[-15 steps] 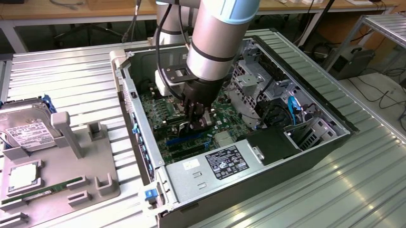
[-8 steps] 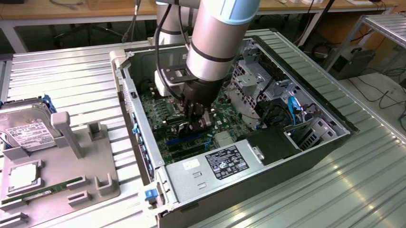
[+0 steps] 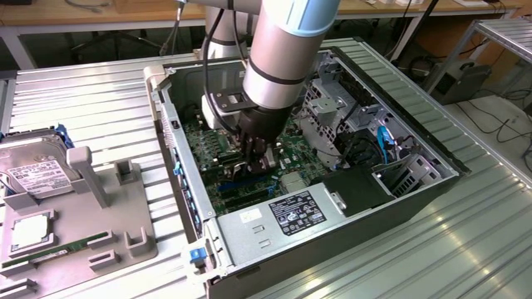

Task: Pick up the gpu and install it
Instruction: 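Insert the gpu into the slot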

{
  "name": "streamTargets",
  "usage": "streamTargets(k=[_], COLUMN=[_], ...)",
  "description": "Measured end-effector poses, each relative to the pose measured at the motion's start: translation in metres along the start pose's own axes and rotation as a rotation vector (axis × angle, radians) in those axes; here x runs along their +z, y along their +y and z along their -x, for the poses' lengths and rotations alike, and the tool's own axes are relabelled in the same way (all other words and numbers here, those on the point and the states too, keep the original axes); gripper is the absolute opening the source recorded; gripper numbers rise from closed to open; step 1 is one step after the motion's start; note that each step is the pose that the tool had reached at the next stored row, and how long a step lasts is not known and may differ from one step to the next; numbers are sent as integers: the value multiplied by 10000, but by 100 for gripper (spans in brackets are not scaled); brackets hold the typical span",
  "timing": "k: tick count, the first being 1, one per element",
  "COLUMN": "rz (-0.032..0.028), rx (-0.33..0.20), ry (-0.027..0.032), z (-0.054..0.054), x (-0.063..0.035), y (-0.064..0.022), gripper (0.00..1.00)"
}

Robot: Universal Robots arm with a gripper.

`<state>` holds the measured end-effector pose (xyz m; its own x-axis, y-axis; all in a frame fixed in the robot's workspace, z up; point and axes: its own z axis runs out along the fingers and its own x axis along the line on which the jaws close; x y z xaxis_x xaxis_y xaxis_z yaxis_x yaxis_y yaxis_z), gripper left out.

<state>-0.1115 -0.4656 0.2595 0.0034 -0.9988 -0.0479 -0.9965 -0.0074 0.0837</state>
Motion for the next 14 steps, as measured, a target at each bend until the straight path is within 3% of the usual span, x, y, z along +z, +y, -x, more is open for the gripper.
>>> streamTargets(k=[10,14], rz=[2,-7], rx=[4,2], ry=[4,-20], z=[-4,-2], x=[69,78], y=[-3,-4], gripper=[26,27])
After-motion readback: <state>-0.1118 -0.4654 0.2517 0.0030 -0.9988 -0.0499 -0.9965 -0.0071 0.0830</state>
